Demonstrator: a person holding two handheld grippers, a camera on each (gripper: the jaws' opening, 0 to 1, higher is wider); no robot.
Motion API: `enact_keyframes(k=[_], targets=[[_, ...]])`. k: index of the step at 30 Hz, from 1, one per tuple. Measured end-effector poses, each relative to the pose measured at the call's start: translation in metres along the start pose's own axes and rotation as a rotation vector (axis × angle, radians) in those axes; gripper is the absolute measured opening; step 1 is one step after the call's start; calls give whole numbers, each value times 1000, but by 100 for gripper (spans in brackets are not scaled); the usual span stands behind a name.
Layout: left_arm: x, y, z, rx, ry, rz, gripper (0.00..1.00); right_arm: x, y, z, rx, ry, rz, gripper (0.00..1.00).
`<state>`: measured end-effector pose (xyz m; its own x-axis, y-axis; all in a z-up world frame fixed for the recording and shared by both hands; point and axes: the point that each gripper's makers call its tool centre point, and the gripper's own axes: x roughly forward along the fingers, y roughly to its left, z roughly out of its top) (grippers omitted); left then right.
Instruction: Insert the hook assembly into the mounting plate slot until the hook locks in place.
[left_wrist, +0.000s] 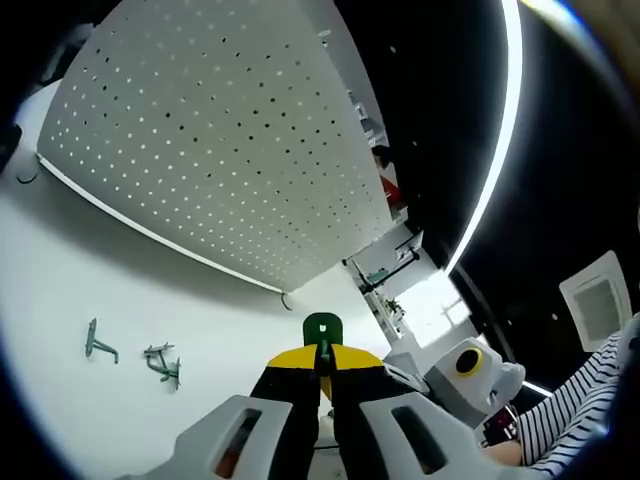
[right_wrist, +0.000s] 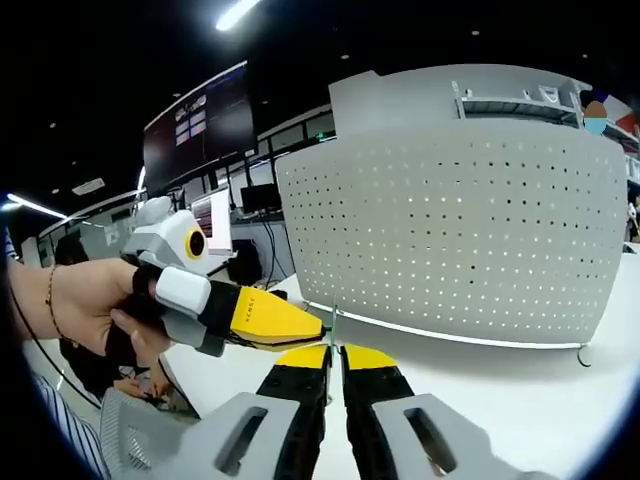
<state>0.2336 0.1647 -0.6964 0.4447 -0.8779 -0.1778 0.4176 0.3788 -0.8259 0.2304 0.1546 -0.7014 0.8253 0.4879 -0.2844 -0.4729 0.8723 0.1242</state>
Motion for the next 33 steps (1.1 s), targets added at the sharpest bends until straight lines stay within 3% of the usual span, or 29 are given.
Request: enact_keyframes(k=[3, 6, 8, 11, 17, 19, 28, 33], targets=[[1, 3, 3, 27, -6, 28, 2, -1, -5, 4, -8, -5, -12, 16], [0, 8, 8, 88, -10, 79, 2, -4, -11, 5, -27, 2, -21, 20], [1, 6, 10, 110, -4, 85, 2, -8, -17, 5, -37, 2, -41, 25], [1, 0, 18, 128, -41, 87, 1, -13, -26, 4, -43, 3, -73, 34], [-3, 4, 31, 323, -49, 192, 2, -24, -50, -17, -171, 96, -141, 38], [-4, 6, 34, 358, -54, 216, 2, -26, -54, -23, -166, 111, -148, 41], [-11, 20, 47, 471, -77, 316, 2, -37, -64, -39, -195, 156, -183, 53], [-10, 21, 53, 473, -98, 339, 2, -40, -65, -45, -197, 172, -188, 56]])
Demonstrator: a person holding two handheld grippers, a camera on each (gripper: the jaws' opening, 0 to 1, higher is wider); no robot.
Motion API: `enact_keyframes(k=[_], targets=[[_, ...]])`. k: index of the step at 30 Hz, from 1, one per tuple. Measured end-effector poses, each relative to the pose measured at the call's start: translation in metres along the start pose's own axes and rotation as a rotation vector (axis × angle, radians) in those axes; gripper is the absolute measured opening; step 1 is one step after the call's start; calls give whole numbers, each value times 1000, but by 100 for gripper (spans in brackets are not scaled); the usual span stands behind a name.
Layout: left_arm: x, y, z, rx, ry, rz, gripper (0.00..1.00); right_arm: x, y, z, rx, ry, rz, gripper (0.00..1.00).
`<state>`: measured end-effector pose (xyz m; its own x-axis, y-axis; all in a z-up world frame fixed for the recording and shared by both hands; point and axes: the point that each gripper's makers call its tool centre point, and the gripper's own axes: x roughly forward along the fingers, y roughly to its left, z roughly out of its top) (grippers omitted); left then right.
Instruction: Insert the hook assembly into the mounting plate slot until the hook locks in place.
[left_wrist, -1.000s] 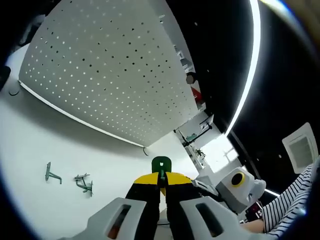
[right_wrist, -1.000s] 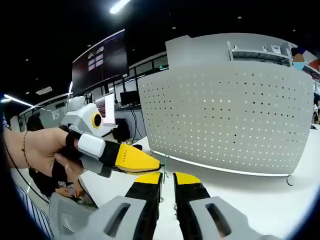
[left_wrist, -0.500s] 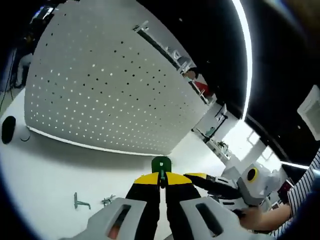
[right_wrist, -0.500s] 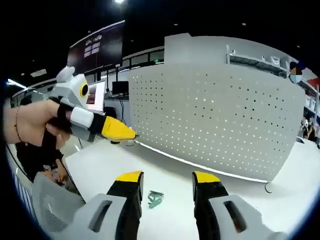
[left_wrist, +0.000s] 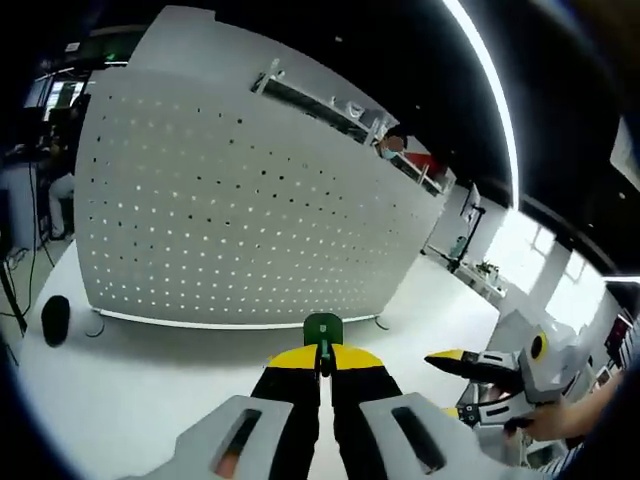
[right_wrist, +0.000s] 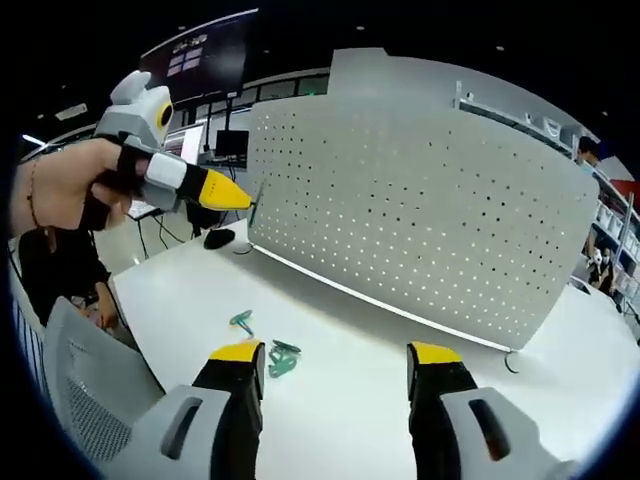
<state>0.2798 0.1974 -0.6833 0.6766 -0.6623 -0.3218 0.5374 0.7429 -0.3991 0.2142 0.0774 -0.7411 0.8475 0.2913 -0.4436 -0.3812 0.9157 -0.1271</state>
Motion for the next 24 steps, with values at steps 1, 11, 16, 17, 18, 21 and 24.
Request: enact_keyframes(k=[1, 11, 16, 17, 18, 21, 24], targets=[[0, 1, 3, 19, -2, 11, 2, 0, 0, -2, -3, 5, 1, 56], [2, 12, 27, 151, -77, 90, 2, -2, -7, -10, -19, 28, -15, 62], [2, 15, 36, 171, -101, 128, 2, -4, -11, -19, -21, 47, -22, 63], [2, 14, 40, 184, -111, 131, 2, -5, -14, -22, -16, 52, -32, 63], [3, 15, 42, 187, -115, 135, 2, -6, -17, -23, -9, 51, -39, 64], [3, 19, 51, 192, -138, 157, 2, -8, -20, -25, -1, 57, -46, 65], [5, 23, 56, 223, -141, 176, 2, -8, -21, -27, -2, 64, -46, 65]])
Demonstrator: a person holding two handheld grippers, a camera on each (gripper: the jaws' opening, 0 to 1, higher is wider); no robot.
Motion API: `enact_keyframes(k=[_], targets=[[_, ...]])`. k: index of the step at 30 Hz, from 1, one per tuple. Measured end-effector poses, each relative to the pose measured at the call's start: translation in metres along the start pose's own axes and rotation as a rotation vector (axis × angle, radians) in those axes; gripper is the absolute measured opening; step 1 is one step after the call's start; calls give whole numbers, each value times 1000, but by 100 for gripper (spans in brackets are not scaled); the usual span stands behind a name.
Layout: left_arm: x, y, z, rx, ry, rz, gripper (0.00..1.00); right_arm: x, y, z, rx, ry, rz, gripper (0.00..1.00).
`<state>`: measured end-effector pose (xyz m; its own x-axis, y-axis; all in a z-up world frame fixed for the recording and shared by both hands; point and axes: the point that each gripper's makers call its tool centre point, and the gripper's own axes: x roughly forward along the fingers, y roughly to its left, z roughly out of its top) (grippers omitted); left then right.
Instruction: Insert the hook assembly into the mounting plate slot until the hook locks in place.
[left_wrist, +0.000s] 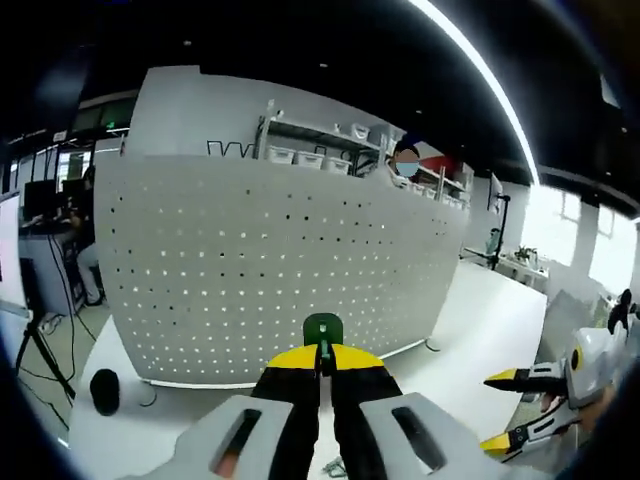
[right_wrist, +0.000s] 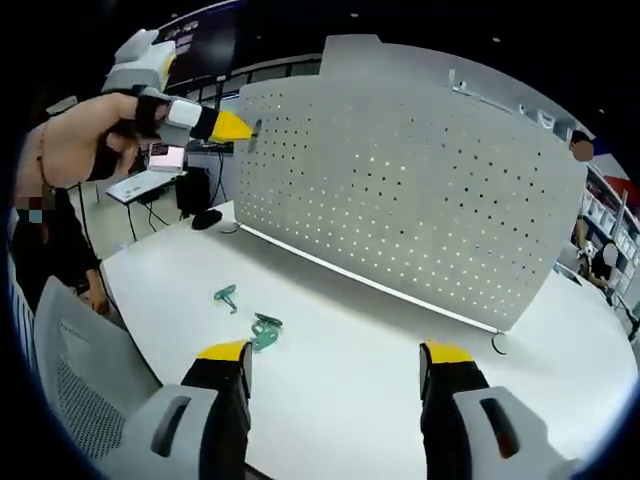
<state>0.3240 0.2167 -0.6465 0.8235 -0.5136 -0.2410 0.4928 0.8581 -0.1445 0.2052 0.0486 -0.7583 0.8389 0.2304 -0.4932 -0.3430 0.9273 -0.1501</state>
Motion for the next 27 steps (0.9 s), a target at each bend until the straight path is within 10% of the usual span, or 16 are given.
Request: enact_keyframes(k=[27], targets=[[31, 47, 51, 61, -154, 238, 2, 4, 13, -11, -4, 36, 44, 63]])
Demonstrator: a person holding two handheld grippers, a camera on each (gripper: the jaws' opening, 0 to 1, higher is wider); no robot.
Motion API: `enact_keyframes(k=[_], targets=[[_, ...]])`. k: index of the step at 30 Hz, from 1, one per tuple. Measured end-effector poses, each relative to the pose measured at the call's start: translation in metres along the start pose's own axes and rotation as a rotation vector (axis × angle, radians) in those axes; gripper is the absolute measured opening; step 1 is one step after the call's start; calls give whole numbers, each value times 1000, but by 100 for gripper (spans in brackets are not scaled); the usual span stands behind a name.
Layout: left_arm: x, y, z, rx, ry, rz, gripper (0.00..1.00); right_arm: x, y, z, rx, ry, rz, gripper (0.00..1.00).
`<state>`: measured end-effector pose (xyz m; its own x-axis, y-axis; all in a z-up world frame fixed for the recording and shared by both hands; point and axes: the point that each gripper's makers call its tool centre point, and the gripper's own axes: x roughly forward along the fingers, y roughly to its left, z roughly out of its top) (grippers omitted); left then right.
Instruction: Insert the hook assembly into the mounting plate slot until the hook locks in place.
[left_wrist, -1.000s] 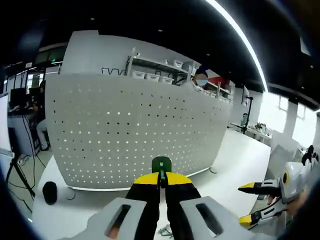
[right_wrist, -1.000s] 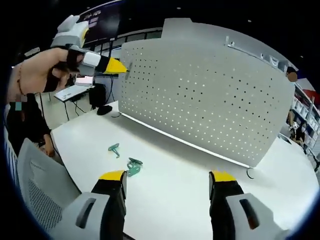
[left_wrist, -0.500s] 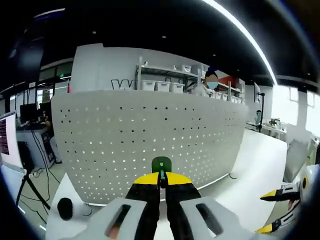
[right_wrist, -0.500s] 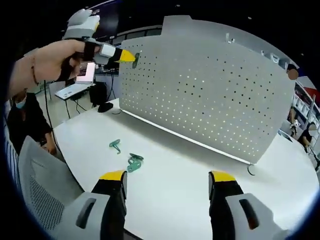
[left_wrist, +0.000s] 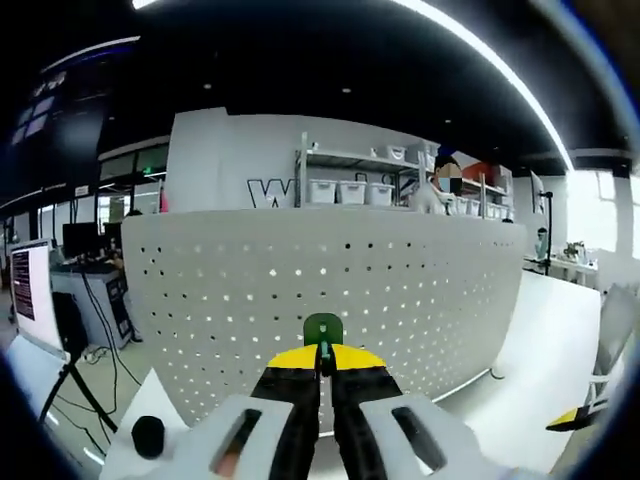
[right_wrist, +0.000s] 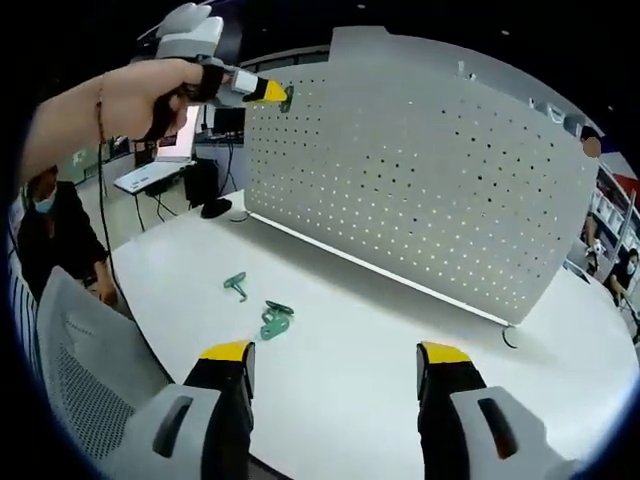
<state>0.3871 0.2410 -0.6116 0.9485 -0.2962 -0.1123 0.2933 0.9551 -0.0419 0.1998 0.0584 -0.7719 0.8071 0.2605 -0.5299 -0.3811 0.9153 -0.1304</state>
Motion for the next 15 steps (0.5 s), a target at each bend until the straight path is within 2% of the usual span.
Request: enact_keyframes(k=[4, 10, 15], targets=[[4, 5, 6, -2, -24, 21, 2, 2, 1, -3, 6, 8, 3, 63], [21, 10, 16, 30, -47, 33, 2, 5, 5, -7, 13, 17, 16, 63], [32, 19, 27, 12, -77, 63, 2, 5, 8, -9, 25, 24, 24, 63]])
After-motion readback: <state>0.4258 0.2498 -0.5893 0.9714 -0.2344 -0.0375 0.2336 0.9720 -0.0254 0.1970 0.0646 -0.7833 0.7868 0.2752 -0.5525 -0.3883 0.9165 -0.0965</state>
